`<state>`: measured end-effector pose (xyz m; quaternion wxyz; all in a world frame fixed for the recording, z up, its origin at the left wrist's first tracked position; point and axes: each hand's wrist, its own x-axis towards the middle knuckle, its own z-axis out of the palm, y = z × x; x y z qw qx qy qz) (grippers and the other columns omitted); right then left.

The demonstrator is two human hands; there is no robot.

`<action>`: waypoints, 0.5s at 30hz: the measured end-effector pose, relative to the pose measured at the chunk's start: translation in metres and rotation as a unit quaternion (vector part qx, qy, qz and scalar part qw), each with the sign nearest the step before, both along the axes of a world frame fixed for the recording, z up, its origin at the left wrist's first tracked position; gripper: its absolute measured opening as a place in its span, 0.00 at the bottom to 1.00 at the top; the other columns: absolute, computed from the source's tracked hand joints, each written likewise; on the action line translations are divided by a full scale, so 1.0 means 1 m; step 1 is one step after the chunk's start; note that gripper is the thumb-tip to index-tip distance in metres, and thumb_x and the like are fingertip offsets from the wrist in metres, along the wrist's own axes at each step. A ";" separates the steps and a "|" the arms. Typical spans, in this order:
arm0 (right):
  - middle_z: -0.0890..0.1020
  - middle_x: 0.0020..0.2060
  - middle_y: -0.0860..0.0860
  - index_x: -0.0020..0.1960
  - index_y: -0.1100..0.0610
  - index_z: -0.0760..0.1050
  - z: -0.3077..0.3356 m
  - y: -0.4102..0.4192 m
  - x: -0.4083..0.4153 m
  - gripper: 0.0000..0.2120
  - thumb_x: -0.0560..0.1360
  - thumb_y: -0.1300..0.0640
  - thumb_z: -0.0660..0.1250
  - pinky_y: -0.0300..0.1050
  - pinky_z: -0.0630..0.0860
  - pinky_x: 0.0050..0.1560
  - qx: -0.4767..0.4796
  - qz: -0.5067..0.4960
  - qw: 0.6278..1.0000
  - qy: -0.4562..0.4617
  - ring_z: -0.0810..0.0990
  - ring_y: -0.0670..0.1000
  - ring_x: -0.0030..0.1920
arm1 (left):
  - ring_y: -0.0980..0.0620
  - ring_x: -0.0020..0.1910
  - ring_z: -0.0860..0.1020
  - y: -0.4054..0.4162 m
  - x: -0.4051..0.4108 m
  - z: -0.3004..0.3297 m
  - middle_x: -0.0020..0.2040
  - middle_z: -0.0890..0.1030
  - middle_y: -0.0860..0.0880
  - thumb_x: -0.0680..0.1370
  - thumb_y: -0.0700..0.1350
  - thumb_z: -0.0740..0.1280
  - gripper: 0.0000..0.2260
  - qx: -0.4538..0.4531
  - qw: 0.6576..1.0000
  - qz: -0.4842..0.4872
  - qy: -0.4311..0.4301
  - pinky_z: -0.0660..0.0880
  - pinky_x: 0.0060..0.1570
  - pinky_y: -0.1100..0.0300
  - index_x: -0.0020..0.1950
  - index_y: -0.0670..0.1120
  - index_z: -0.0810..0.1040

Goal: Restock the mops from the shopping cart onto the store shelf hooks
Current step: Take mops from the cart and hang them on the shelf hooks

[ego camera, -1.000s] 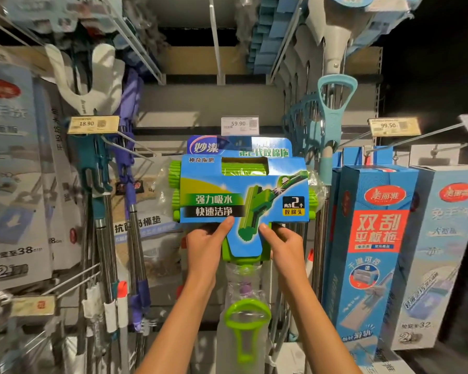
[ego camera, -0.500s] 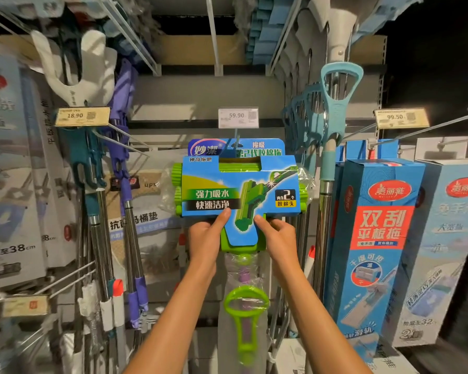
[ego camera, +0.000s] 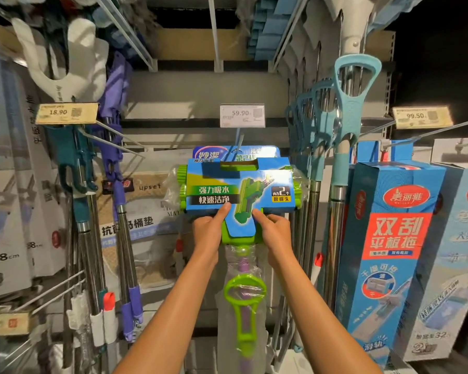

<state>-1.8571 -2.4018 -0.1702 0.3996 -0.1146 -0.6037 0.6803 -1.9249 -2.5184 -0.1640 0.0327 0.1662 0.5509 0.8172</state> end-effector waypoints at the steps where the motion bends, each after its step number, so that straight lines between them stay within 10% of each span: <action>1: 0.87 0.46 0.56 0.43 0.61 0.82 0.000 0.002 -0.005 0.07 0.76 0.58 0.73 0.58 0.82 0.54 0.001 -0.003 1.000 -0.006 0.86 0.57 0.49 | 0.51 0.43 0.86 0.002 -0.004 0.001 0.45 0.87 0.47 0.75 0.50 0.75 0.10 0.001 1.000 -0.002 -0.003 0.82 0.40 0.57 0.48 0.43 0.83; 7: 0.86 0.46 0.61 0.49 0.74 0.78 -0.003 0.014 -0.028 0.19 0.76 0.55 0.73 0.65 0.80 0.55 -0.006 -0.009 1.000 -0.019 0.85 0.63 0.50 | 0.49 0.48 0.85 0.016 -0.029 -0.001 0.45 0.87 0.48 0.75 0.50 0.76 0.08 -0.021 1.000 0.002 0.009 0.83 0.50 0.50 0.46 0.47 0.84; 11: 0.86 0.44 0.55 0.43 0.63 0.81 -0.010 0.018 -0.042 0.09 0.77 0.57 0.71 0.54 0.82 0.51 -0.007 0.003 1.000 -0.018 0.86 0.56 0.49 | 0.45 0.49 0.85 0.020 -0.046 -0.011 0.46 0.87 0.45 0.75 0.52 0.75 0.14 -0.039 0.999 0.004 0.011 0.82 0.53 0.45 0.48 0.42 0.84; 15: 0.87 0.45 0.53 0.46 0.59 0.81 -0.022 0.021 -0.049 0.04 0.78 0.59 0.70 0.44 0.82 0.45 -0.017 0.014 1.000 -0.002 0.86 0.52 0.48 | 0.44 0.38 0.80 0.021 -0.058 -0.022 0.38 0.80 0.41 0.73 0.58 0.75 0.22 -0.068 0.997 0.016 0.028 0.75 0.37 0.51 0.39 0.39 0.76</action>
